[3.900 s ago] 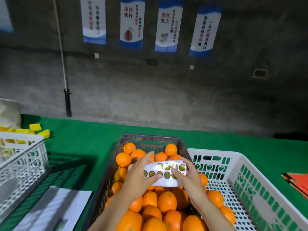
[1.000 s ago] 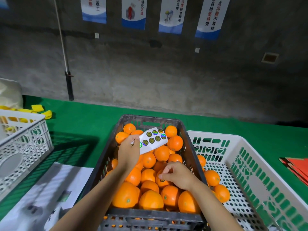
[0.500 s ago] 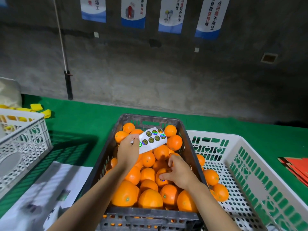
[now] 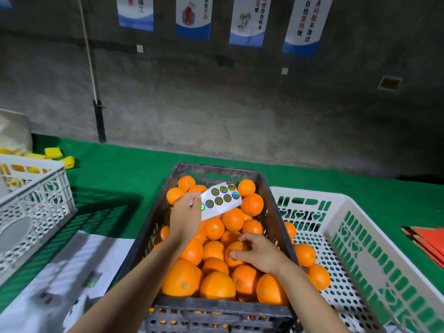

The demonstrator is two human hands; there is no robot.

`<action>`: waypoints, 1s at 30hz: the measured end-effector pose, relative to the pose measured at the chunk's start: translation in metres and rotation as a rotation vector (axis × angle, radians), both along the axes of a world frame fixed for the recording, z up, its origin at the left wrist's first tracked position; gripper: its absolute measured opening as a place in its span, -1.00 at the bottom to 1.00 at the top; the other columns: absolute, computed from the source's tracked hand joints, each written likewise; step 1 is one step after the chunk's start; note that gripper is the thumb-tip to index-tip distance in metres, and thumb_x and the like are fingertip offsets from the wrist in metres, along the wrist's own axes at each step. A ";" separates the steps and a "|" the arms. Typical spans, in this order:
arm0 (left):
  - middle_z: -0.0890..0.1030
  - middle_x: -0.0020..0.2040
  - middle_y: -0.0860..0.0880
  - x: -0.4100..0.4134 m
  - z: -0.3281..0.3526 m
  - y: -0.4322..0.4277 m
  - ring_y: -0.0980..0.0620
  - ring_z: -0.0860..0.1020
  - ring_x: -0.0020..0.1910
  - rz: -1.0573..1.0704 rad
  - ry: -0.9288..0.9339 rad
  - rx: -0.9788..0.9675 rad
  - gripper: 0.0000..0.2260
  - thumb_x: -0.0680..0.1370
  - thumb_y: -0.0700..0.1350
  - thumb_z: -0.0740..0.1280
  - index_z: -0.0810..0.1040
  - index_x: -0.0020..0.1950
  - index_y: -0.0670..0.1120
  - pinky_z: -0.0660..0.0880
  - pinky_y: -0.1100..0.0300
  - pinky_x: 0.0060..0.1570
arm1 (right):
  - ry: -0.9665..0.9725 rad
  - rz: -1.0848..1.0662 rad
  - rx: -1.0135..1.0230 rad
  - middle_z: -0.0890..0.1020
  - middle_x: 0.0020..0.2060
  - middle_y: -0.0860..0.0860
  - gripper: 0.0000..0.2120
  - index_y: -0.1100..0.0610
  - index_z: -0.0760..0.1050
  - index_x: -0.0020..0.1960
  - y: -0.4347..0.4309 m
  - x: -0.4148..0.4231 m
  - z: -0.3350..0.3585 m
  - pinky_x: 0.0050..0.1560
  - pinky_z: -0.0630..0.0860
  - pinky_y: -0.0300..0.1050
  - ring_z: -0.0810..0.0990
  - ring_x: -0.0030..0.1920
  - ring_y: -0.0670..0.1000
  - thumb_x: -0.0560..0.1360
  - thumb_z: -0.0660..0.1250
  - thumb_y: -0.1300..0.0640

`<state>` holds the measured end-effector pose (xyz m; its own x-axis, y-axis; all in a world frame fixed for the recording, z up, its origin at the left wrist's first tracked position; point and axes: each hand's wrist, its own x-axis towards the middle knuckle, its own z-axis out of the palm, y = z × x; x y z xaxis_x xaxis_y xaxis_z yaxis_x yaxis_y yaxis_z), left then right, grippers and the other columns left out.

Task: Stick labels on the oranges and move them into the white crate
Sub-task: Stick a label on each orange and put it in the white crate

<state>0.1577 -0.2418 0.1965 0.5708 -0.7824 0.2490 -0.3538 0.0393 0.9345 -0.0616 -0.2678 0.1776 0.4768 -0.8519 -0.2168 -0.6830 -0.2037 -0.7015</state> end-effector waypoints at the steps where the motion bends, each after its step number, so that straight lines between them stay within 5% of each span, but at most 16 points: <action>1: 0.59 -0.16 0.18 0.000 0.000 0.000 0.16 0.62 -0.21 -0.002 0.003 0.001 -0.88 0.65 0.01 0.23 0.52 0.13 0.07 0.40 0.45 -0.46 | 0.031 0.013 0.010 0.46 0.29 -0.09 -0.34 -0.01 0.37 0.46 0.000 0.000 0.000 0.12 0.41 -0.26 0.43 0.27 -0.08 0.45 0.49 -0.16; 9: 0.58 -0.18 0.19 0.000 -0.003 -0.003 0.18 0.60 -0.22 -0.004 -0.020 0.010 -0.89 0.65 -0.01 0.23 0.53 0.12 0.06 0.40 0.44 -0.46 | 0.242 0.048 0.022 0.26 0.51 0.06 -0.05 0.03 0.19 0.59 -0.007 0.007 0.002 0.45 0.32 0.04 0.24 0.50 0.10 0.36 0.46 -0.32; 12: 0.60 -0.16 0.14 0.002 -0.003 -0.003 0.16 0.61 -0.21 0.008 -0.031 0.014 -0.88 0.65 -0.01 0.23 0.54 0.13 0.06 0.42 0.38 -0.42 | 0.268 0.051 0.000 0.33 0.41 0.05 -0.08 -0.04 0.25 0.52 -0.008 0.010 0.002 0.36 0.40 0.05 0.30 0.43 0.11 0.28 0.49 -0.34; 16: 0.59 -0.19 0.18 0.003 -0.004 -0.005 0.17 0.62 -0.23 0.024 -0.049 0.008 -0.91 0.65 0.01 0.23 0.52 0.09 0.09 0.42 0.40 -0.43 | 0.160 0.050 0.011 0.44 0.05 -0.07 -0.35 -0.19 0.26 0.17 -0.004 0.009 0.000 -0.09 0.48 -0.11 0.50 0.07 -0.01 0.22 0.49 -0.31; 19: 0.61 -0.20 0.18 0.003 -0.004 -0.006 0.17 0.63 -0.26 0.032 -0.039 -0.011 -0.92 0.65 0.01 0.23 0.51 0.06 0.13 0.43 0.40 -0.45 | 0.189 0.087 -0.042 0.45 -0.12 -0.13 -0.26 -0.15 0.17 0.32 0.000 0.009 0.002 -0.24 0.41 -0.15 0.54 -0.05 -0.02 0.29 0.44 -0.34; 22: 0.61 -0.23 0.19 0.001 -0.005 -0.006 0.19 0.62 -0.27 0.026 -0.043 -0.030 -0.91 0.65 0.00 0.23 0.52 0.02 0.15 0.46 0.34 -0.42 | 0.245 0.105 -0.130 0.53 -0.10 -0.04 -0.32 -0.18 0.15 0.38 0.004 0.011 0.003 -0.14 0.48 -0.01 0.57 -0.04 0.06 0.39 0.29 -0.42; 27: 0.61 -0.26 0.19 0.001 -0.005 -0.007 0.25 0.63 -0.33 0.020 -0.030 -0.035 -0.90 0.65 0.01 0.24 0.51 -0.01 0.18 0.45 0.39 -0.47 | -0.159 -0.196 -0.182 0.52 0.23 -0.01 -0.47 -0.18 0.22 0.36 0.009 0.007 0.009 0.16 0.49 0.07 0.55 0.17 0.07 0.51 0.18 -0.41; 30: 0.62 -0.25 0.18 0.001 -0.005 -0.007 0.20 0.64 -0.32 0.001 -0.031 -0.032 -0.90 0.65 0.01 0.24 0.52 -0.01 0.16 0.49 0.34 -0.45 | -0.591 -0.546 -0.137 0.59 0.06 0.09 -0.51 -0.09 0.22 0.36 0.004 0.006 0.017 -0.07 0.56 0.02 0.60 -0.08 0.03 0.57 0.19 -0.32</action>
<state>0.1588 -0.2485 0.1910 0.5632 -0.7732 0.2916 -0.3827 0.0688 0.9213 -0.0555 -0.2642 0.1943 -0.0101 -0.9979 0.0637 -0.2360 -0.0595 -0.9699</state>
